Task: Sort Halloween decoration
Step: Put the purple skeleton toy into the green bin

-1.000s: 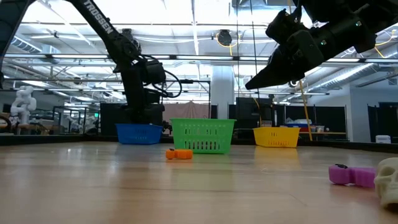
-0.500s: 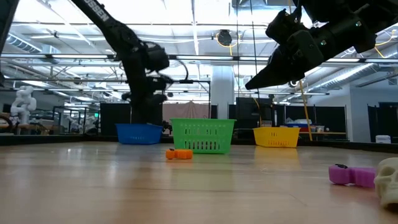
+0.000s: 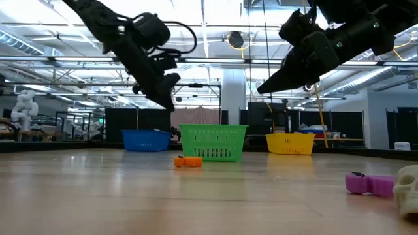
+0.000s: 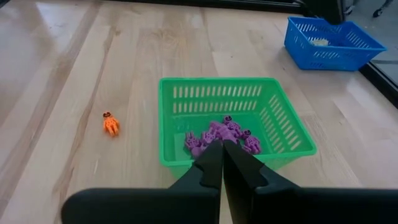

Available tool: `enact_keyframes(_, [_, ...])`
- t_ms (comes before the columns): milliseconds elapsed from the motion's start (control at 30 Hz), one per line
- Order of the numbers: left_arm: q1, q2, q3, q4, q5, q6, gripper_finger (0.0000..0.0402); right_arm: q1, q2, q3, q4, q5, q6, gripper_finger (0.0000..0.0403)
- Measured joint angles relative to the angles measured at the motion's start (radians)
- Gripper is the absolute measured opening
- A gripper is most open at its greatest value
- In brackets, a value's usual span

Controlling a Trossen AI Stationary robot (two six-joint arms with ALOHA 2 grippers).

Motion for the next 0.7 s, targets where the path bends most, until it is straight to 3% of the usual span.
enact_keyframes(367, [-0.252,-0.072,-0.180,0.287,-0.091,-0.019,0.0001,0.000,0.000,0.001,-0.021,-0.005,0.029,0.0000])
enact_keyframes(600, [-0.345,-0.072,-0.308,0.562,-0.094,-0.018,0.0001,0.002,0.000,0.001,-0.065,-0.006,0.058,0.0000])
enact_keyframes(700, [-0.370,-0.072,-0.335,0.593,-0.093,-0.013,0.0001,0.012,-0.016,0.009,-0.139,-0.006,0.091,0.0000])
